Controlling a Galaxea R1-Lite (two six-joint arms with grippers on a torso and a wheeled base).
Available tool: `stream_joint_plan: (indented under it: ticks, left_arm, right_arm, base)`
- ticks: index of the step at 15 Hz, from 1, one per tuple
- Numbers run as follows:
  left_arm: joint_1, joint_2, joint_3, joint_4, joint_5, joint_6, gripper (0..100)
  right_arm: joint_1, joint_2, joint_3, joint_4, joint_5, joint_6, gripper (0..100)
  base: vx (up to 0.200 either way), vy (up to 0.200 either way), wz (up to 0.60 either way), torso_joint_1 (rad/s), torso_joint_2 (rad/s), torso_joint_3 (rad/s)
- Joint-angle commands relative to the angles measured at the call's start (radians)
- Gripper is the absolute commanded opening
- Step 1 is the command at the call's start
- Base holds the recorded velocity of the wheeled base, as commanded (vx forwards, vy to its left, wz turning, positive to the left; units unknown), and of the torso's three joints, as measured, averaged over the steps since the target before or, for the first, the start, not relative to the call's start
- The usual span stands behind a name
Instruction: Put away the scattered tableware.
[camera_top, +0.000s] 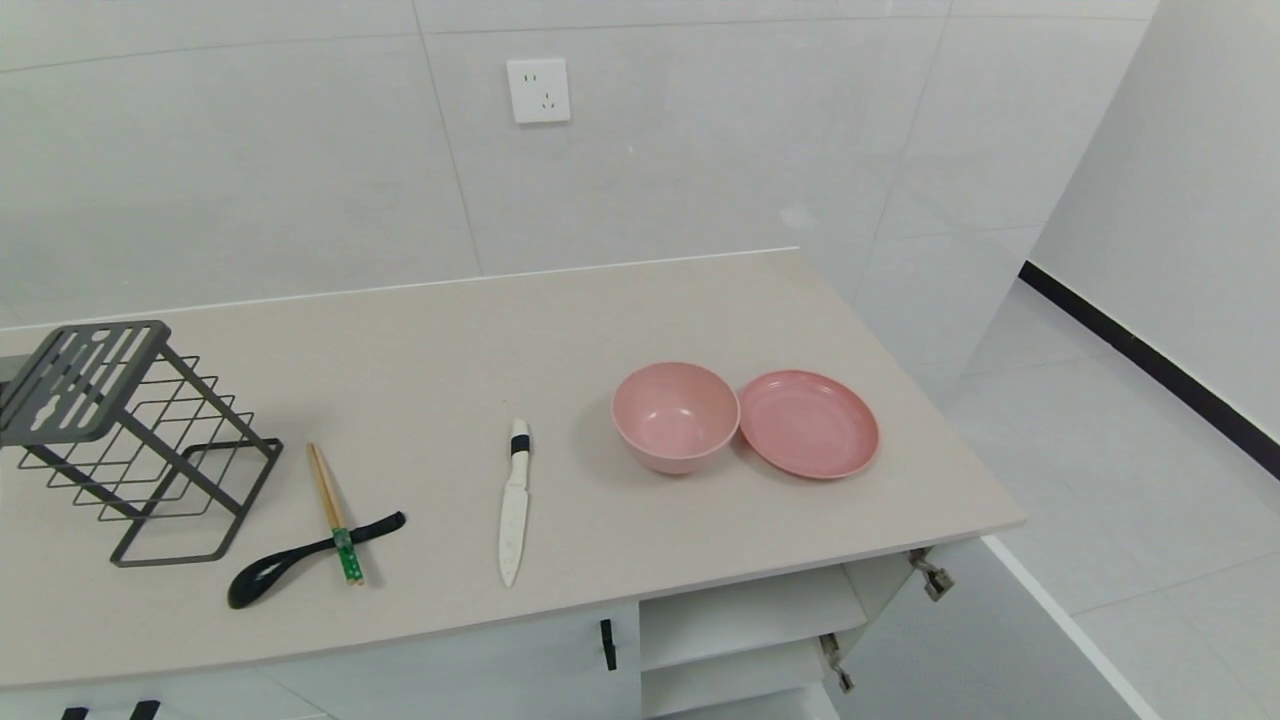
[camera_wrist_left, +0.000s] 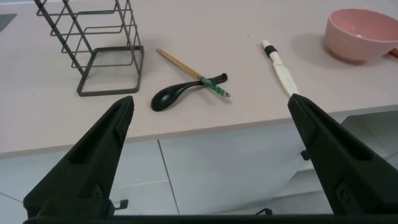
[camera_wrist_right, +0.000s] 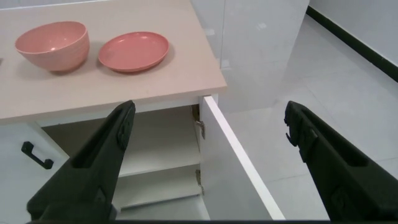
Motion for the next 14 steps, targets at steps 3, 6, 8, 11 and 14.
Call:
stream_joint_plan:
  ticks: [3,6,8,11,14]
  left_arm:
    - [0.0,0.001,0.0,-0.001,0.0,0.001,100]
    - [0.0,0.001,0.0,-0.001,0.002,0.004,100]
    - [0.0,0.001,0.0,-0.001,0.0,0.006,100]
    - [0.0,0.001,0.0,-0.001,0.0,0.003,100]
    - [0.0,0.001,0.0,-0.001,0.0,-0.002,100]
  right_arm:
    - [0.001,0.001,0.0,0.0,0.002,-0.001,100]
    - [-0.001,0.001,0.0,0.0,0.001,-0.001,100]
    - [0.001,0.001,0.0,0.0,0.002,-0.004,100]
    - [0.001,0.001,0.0,0.0,0.002,-0.001,100]
    - [-0.001,0.001,0.0,0.0,0.002,0.007,100]
  base:
    - [0.0,0.0,0.0,0.191,-0.36,-0.185]
    - [0.0,0.0,0.0,0.081,-0.16,-0.08]
    - [0.0,0.0,0.0,0.0,0.0,0.0]
    - [0.0,0.0,0.0,0.04,-0.07,-0.038]
    - [0.133,0.0,0.0,0.054,-0.11,-0.048]
